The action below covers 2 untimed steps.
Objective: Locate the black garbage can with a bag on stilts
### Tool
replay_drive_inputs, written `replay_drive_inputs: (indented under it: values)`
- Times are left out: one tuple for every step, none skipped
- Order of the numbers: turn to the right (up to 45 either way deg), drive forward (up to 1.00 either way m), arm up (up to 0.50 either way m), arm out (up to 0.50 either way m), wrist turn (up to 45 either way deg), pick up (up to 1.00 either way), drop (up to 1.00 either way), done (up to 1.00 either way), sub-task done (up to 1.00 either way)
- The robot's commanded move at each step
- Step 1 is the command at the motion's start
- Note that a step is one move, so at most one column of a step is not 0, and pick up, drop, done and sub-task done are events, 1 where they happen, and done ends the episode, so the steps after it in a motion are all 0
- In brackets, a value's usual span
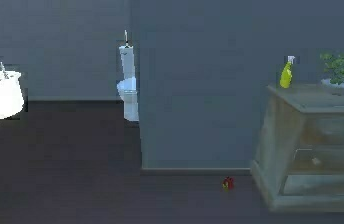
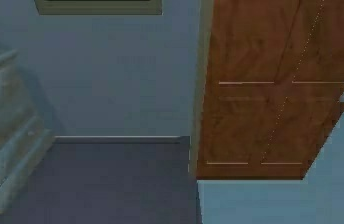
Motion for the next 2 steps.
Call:
replay_drive_inputs:
  values:
    - [-42.0, 0.00, 0.00, 0.00, 0.0, 0.00, 0.00, 0.00, 0.00]
    - [0.0, 0.45, 0.00, 0.00, 0.0, 0.00, 0.00, 0.00, 0.00]
